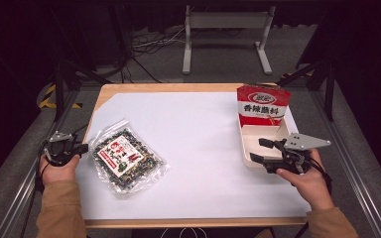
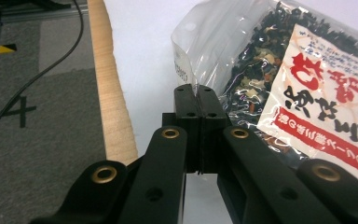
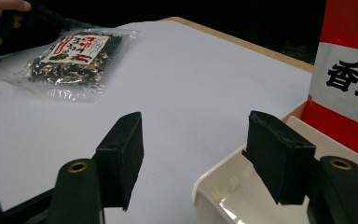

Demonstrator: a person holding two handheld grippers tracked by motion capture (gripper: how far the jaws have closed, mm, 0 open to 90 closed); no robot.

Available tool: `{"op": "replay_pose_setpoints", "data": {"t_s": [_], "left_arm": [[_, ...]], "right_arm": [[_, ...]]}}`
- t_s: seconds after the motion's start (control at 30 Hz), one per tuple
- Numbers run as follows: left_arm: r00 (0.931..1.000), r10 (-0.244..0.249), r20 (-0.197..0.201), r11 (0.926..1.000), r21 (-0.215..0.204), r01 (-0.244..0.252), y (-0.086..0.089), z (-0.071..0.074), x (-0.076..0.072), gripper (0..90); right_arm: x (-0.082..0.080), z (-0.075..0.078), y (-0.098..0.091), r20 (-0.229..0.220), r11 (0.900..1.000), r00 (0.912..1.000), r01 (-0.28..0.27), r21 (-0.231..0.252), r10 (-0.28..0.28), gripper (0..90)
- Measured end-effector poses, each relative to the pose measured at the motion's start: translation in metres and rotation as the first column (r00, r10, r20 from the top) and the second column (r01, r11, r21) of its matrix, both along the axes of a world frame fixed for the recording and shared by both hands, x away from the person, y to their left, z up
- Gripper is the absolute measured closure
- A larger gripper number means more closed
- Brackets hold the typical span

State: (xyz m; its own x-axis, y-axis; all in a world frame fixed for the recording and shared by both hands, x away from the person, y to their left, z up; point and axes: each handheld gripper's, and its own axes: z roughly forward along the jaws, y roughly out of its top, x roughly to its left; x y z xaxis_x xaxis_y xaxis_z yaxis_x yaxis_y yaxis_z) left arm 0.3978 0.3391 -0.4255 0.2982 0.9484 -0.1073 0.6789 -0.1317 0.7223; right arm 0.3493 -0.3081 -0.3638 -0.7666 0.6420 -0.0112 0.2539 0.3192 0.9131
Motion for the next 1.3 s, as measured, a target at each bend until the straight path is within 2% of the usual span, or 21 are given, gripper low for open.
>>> {"op": "replay_pose_setpoints", "data": {"t_s": [0.17, 0.37, 0.57, 0.6, 0.63, 0.67, 0.73, 0.8, 0.83, 0.93, 0.97, 1.0, 1.03, 1.13, 1.17, 1.27, 1.3], "left_arm": [[0.9989, -0.006, 0.048, 0.9991, -0.042, 0.008, 0.0, 0.014, -0.006, 89.8], [0.9932, -0.03, 0.112, 0.9993, -0.019, 0.032, -0.012, 0.038, -0.015, 89.8], [0.9829, -0.076, 0.168, 0.9966, -0.02, 0.08, -0.026, 0.065, -0.026, 90.0], [0.9829, -0.076, 0.168, 0.9966, -0.02, 0.08, -0.026, 0.065, -0.026, 90.0], [0.9756, -0.09, 0.2, 0.9952, -0.019, 0.096, -0.03, 0.074, -0.03, 90.0], [0.9756, -0.09, 0.2, 0.9952, -0.019, 0.096, -0.03, 0.074, -0.03, 90.0], [0.9676, -0.102, 0.231, 0.9943, -0.008, 0.107, -0.034, 0.083, -0.035, 90.0], [0.9596, -0.123, 0.253, 0.9889, -0.049, 0.14, -0.038, 0.094, -0.041, 90.0], [0.9512, -0.141, 0.275, 0.9858, -0.05, 0.16, -0.04, 0.099, -0.044, 90.0], [0.9373, -0.168, 0.305, 0.9811, -0.04, 0.189, -0.048, 0.109, -0.05, 90.0], [0.9317, -0.175, 0.318, 0.9799, -0.035, 0.197, -0.051, 0.112, -0.052, 90.0], [0.9232, -0.188, 0.335, 0.9768, -0.034, 0.212, -0.055, 0.118, -0.056, 90.0], [0.9184, -0.195, 0.344, 0.9744, -0.038, 0.222, -0.056, 0.12, -0.058, 90.0], [0.8903, -0.236, 0.39, 0.9615, -0.04, 0.272, -0.065, 0.132, -0.065, 90.0], [0.8903, -0.236, 0.39, 0.9615, -0.04, 0.272, -0.065, 0.132, -0.065, 90.0], [0.8524, -0.292, 0.434, 0.9423, -0.022, 0.334, -0.081, 0.145, -0.075, 90.0], [0.833, -0.32, 0.451, 0.931, -0.013, 0.365, -0.088, 0.151, -0.078, 90.0]], "right_arm": [[0.0, 0.0, 0.0, 0.001, 1.0, 1.0, 0.0, 0.001, 0.0, 36.5], [0.0, 0.0, 0.002, -0.003, 1.0, 1.0, 0.001, -0.001, -0.001, 36.5], [0.0, 0.001, 0.003, 0.001, 1.0, 1.0, 0.001, -0.002, -0.001, 36.6], [0.0, 0.001, 0.002, 0.001, 1.0, 1.0, 0.0, 0.001, 0.0, 36.8], [0.0, 0.002, 0.002, -0.001, 1.0, 1.0, 0.0, 0.007, 0.0, 37.0], [0.0, 0.002, 0.002, -0.001, 1.0, 1.0, 0.0, 0.007, 0.0, 37.0], [0.0, 0.003, 0.0, 0.001, 0.9999, 1.0, -0.003, 0.012, 0.003, 37.4], [-0.001, 0.005, -0.001, 0.001, 0.9998, 1.0, 0.001, 0.019, -0.001, 37.6], [-0.001, 0.006, -0.002, 0.002, 0.9997, 1.0, 0.004, 0.022, -0.004, 37.6], [-0.001, 0.008, -0.003, 0.006, 0.9996, 1.0, 0.007, 0.028, -0.008, 37.6], [-0.002, 0.008, -0.003, 0.009, 0.9996, 0.9999, 0.006, 0.027, -0.006, 37.6], [-0.002, 0.008, -0.003, 0.011, 0.9996, 0.9999, 0.005, 0.027, -0.005, 37.6], [-0.002, 0.009, -0.003, 0.011, 0.9996, 0.9999, 0.004, 0.028, -0.004, 37.6], [-0.003, 0.01, -0.003, 0.014, 0.9995, 0.9999, 0.003, 0.03, -0.003, 37.6], [-0.003, 0.01, -0.003, 0.014, 0.9995, 0.9999, 0.003, 0.03, -0.003, 37.6], [-0.003, 0.011, -0.005, 0.014, 0.9994, 0.9999, 0.004, 0.034, -0.005, 38.2], [-0.004, 0.011, -0.005, 0.014, 0.9994, 0.9999, 0.007, 0.035, -0.007, 38.2]]}}
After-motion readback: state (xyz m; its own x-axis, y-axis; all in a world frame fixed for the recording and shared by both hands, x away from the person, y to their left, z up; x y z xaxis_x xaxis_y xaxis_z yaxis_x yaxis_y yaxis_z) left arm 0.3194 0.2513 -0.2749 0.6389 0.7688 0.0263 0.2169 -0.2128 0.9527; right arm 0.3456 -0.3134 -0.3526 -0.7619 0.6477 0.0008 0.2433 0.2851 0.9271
